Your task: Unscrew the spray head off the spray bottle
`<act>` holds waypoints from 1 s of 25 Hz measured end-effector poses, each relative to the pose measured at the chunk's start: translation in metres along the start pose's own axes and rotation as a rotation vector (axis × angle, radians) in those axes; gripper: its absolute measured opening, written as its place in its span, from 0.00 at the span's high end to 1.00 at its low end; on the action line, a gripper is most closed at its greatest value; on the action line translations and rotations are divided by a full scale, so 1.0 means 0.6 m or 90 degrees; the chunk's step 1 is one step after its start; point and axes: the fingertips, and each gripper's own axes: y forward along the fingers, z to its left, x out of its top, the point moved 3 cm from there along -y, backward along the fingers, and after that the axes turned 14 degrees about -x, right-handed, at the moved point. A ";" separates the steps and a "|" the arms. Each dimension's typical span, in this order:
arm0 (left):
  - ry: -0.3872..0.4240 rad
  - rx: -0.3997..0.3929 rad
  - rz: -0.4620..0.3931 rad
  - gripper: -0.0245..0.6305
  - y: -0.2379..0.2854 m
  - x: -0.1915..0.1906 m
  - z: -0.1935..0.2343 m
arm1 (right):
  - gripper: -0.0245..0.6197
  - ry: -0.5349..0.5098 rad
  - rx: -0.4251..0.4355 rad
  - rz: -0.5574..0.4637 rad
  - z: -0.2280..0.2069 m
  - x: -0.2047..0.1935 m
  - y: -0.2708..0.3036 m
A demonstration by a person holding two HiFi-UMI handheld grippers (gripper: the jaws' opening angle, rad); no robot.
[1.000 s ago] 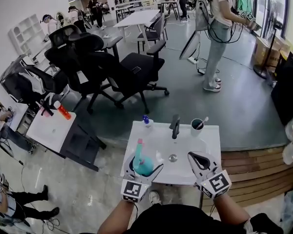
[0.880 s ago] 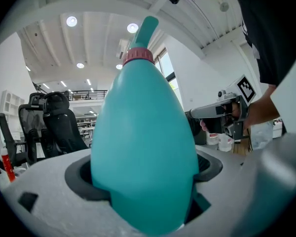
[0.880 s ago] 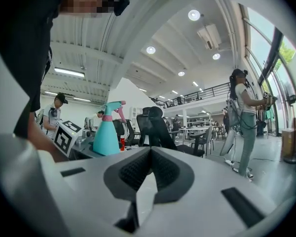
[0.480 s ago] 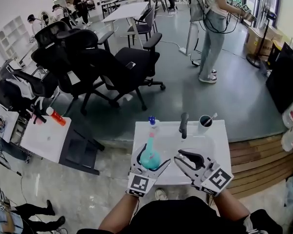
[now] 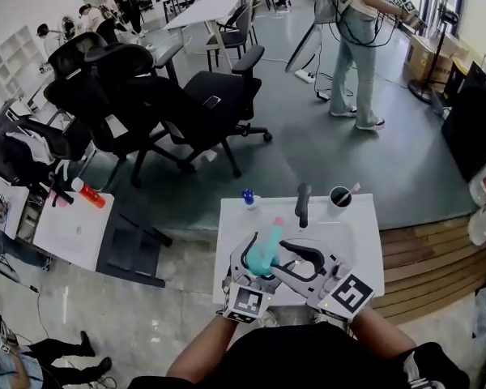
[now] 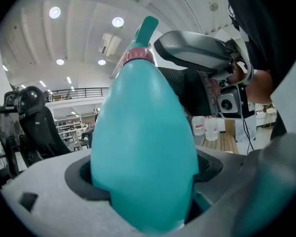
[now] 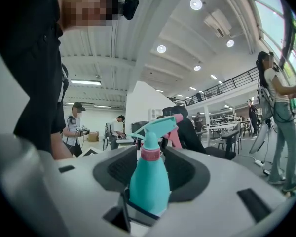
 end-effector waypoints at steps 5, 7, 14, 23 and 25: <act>0.030 0.003 0.049 0.24 0.048 -0.018 -0.026 | 0.68 0.008 -0.013 -0.014 -0.034 -0.003 -0.013; 0.025 0.007 0.059 0.24 0.064 -0.017 -0.034 | 0.71 0.001 -0.034 -0.022 -0.055 -0.010 -0.021; 0.009 -0.038 0.046 0.24 0.104 -0.005 -0.065 | 0.75 0.006 -0.031 -0.052 -0.088 -0.008 -0.055; 0.038 -0.237 0.011 0.24 0.115 0.030 -0.132 | 0.75 0.008 0.137 -0.041 -0.083 -0.002 -0.106; 0.058 -0.291 0.006 0.24 0.110 0.038 -0.154 | 0.75 0.001 0.216 -0.037 -0.077 -0.002 -0.124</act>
